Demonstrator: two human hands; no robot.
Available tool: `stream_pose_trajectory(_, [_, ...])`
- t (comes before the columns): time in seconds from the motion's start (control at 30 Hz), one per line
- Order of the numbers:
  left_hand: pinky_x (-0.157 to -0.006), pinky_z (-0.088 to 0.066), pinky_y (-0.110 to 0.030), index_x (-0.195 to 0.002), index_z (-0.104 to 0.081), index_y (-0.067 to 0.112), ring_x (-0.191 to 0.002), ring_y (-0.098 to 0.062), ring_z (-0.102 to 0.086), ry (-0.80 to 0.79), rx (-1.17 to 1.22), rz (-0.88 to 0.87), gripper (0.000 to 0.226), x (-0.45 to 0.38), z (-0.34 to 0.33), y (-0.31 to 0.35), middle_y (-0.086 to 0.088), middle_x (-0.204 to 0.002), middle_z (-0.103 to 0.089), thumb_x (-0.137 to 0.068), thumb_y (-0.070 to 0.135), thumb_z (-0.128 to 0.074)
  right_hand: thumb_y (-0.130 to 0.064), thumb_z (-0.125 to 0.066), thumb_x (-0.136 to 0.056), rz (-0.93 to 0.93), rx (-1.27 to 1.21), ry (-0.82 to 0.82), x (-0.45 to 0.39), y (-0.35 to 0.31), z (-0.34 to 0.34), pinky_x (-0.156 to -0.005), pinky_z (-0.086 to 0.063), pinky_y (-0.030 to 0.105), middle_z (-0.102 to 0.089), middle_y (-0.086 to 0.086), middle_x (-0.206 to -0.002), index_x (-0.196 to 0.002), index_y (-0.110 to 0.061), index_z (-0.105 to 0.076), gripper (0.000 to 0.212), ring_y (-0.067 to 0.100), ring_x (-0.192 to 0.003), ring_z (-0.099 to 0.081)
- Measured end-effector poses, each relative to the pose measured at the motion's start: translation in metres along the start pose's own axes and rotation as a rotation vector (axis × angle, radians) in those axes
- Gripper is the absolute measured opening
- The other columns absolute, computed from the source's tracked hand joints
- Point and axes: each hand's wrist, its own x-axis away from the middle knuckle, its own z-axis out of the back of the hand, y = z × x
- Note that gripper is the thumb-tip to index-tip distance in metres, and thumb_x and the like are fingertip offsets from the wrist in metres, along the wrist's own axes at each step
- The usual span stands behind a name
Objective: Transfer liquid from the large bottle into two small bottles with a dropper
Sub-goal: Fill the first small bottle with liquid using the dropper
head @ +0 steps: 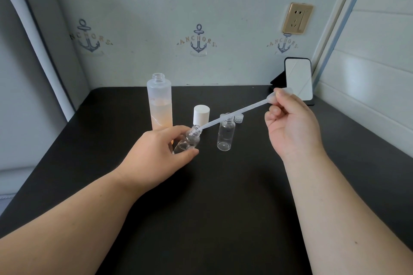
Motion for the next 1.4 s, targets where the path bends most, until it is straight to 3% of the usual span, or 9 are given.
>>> stream_pose_trajectory(0.47, [-0.063,-0.045,-0.012,-0.089,-0.060,0.048,-0.078,0.000,-0.060,-0.037,0.014,0.081,0.016,0.000,0.001,0.001,0.035,-0.086,-0.060,-0.080,0.052,-0.073,-0.011,-0.065,-0.094,0.000,-0.080,0.007,0.002,-0.002,0.000,-0.061,-0.049,0.022,-0.068,0.003,-0.077,-0.083,-0.010,-0.073,0.014,0.013,-0.063,-0.059])
stream_pose_trajectory(0.6, [-0.056,-0.041,-0.016,-0.092,-0.064,0.035,-0.073,-0.003,-0.059,-0.042,-0.019,0.115,0.033,-0.002,-0.001,-0.002,0.015,-0.071,-0.062,-0.075,0.063,-0.070,-0.012,-0.066,-0.094,-0.019,-0.118,0.013,0.002,-0.002,0.000,-0.062,-0.051,0.023,-0.069,0.003,-0.078,-0.092,-0.008,-0.072,0.008,0.013,-0.063,-0.061])
stream_pose_trajectory(0.7, [-0.060,-0.041,-0.012,-0.098,-0.064,0.039,-0.077,0.000,-0.059,-0.029,0.009,0.119,0.046,-0.002,0.000,0.001,0.018,-0.075,-0.064,-0.069,0.074,-0.062,-0.013,-0.066,-0.094,-0.023,-0.133,0.005,0.002,-0.002,0.001,-0.062,-0.051,0.023,-0.069,0.004,-0.079,-0.092,-0.007,-0.073,0.009,0.013,-0.064,-0.062])
stream_pose_trajectory(0.77, [-0.065,-0.045,-0.013,-0.103,-0.067,0.041,-0.077,-0.004,-0.061,0.040,0.102,0.125,0.048,0.000,0.003,0.003,0.028,-0.085,-0.067,-0.071,0.075,-0.056,-0.014,-0.066,-0.095,-0.030,-0.145,0.002,0.002,-0.001,0.001,-0.062,-0.051,0.023,-0.069,0.003,-0.080,-0.095,-0.006,-0.071,0.009,0.013,-0.065,-0.063])
stream_pose_trajectory(0.87, [-0.067,-0.053,-0.023,-0.094,-0.069,0.036,-0.076,-0.009,-0.065,0.260,0.250,0.126,0.029,0.003,0.007,0.007,0.015,-0.083,-0.070,-0.088,0.060,-0.055,-0.015,-0.067,-0.094,-0.036,-0.150,0.003,0.001,-0.001,0.002,-0.063,-0.052,0.023,-0.069,0.003,-0.080,-0.097,-0.006,-0.071,0.010,0.013,-0.065,-0.063])
stream_pose_trajectory(1.0, [-0.068,-0.050,-0.022,-0.094,-0.057,0.038,-0.083,-0.004,-0.059,0.530,0.247,0.191,0.005,0.001,0.011,0.006,0.011,-0.088,-0.062,-0.098,0.039,-0.060,-0.013,-0.068,-0.093,-0.046,-0.154,0.002,0.002,-0.001,0.000,-0.062,-0.052,0.024,-0.070,0.005,-0.080,-0.090,-0.007,-0.074,0.010,0.014,-0.066,-0.064])
stream_pose_trajectory(1.07, [-0.075,-0.052,-0.026,-0.105,-0.053,0.034,-0.087,-0.006,-0.057,0.568,0.231,0.269,0.016,-0.003,0.011,0.001,0.010,-0.096,-0.057,-0.094,0.037,-0.064,-0.012,-0.067,-0.094,-0.054,-0.155,0.007,0.002,-0.001,0.000,-0.062,-0.052,0.024,-0.070,0.006,-0.080,-0.089,-0.006,-0.075,0.010,0.015,-0.066,-0.064])
stream_pose_trajectory(1.27, [-0.098,-0.049,-0.032,-0.150,-0.035,0.026,-0.119,-0.006,-0.054,0.359,0.226,0.407,0.076,-0.015,0.008,-0.016,0.015,-0.133,-0.054,-0.087,0.046,-0.073,-0.013,-0.065,-0.095,-0.054,-0.124,0.017,0.002,0.000,-0.001,-0.063,-0.053,0.024,-0.070,0.005,-0.081,-0.096,-0.005,-0.070,0.009,0.015,-0.067,-0.063])
stream_pose_trajectory(1.4, [-0.072,-0.041,-0.015,-0.130,-0.049,0.036,-0.093,0.006,-0.057,0.246,0.159,0.404,0.048,-0.017,0.002,-0.021,0.031,-0.100,-0.055,-0.089,0.048,-0.071,-0.012,-0.065,-0.095,-0.066,-0.135,0.021,0.004,0.000,-0.002,-0.063,-0.052,0.024,-0.070,0.005,-0.079,-0.095,-0.006,-0.072,0.009,0.015,-0.066,-0.064])
